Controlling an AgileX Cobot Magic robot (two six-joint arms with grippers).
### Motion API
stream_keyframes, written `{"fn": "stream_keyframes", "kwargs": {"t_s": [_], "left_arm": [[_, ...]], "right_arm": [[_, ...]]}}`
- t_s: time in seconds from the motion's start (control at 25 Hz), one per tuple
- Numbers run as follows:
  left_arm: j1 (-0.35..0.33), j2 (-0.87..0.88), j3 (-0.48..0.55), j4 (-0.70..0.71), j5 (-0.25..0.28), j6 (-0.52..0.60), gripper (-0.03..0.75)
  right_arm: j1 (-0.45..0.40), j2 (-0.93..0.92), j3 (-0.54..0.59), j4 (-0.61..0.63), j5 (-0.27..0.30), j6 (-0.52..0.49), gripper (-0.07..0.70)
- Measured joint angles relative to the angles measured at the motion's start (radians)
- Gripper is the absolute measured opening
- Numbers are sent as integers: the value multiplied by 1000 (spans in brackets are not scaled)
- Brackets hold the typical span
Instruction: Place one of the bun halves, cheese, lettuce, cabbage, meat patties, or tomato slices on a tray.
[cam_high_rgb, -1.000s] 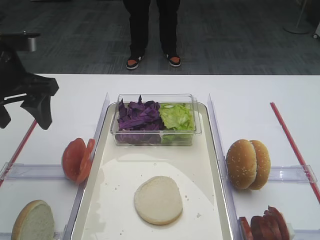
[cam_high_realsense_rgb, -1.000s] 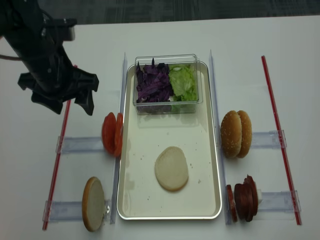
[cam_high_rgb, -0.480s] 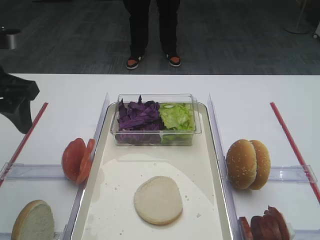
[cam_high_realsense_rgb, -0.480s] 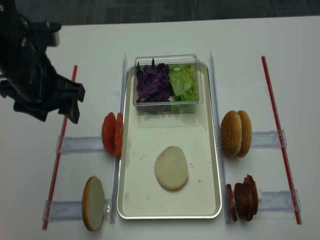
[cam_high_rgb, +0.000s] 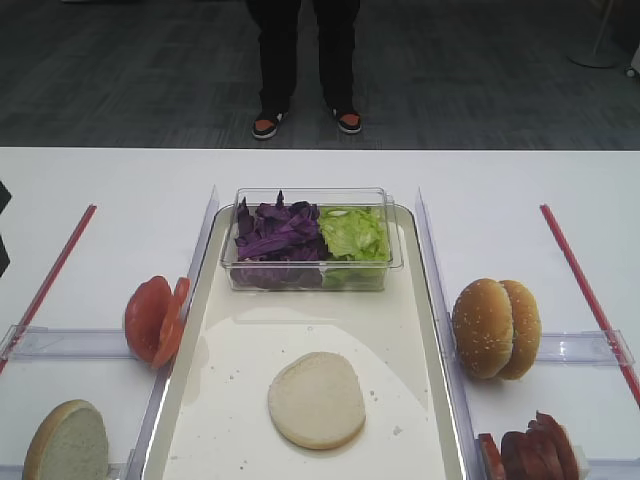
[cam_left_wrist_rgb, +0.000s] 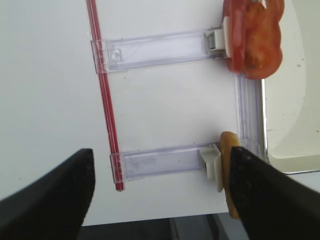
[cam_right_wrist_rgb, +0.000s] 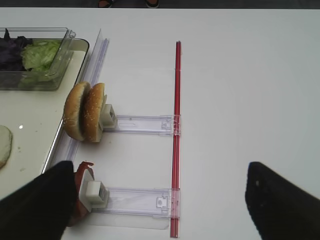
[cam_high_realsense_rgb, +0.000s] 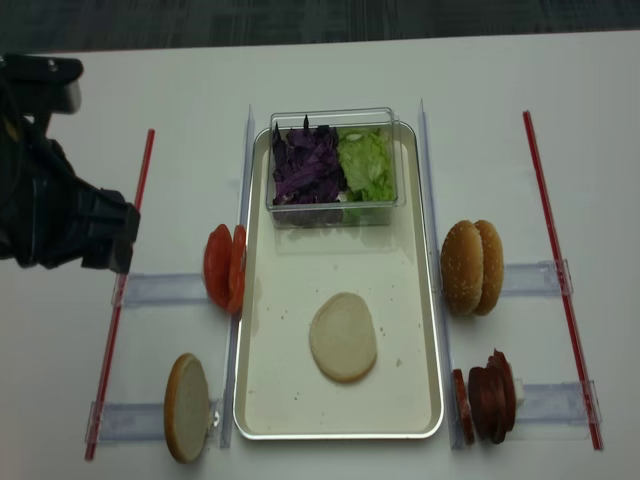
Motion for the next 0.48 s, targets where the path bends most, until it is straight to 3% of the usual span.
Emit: {"fn": "stream_keyframes", "kwargs": {"t_s": [0.48], "left_arm": [[0, -259, 120, 7, 8, -20, 523]], "right_arm": [[0, 0, 0, 0, 0, 0, 693]]}}
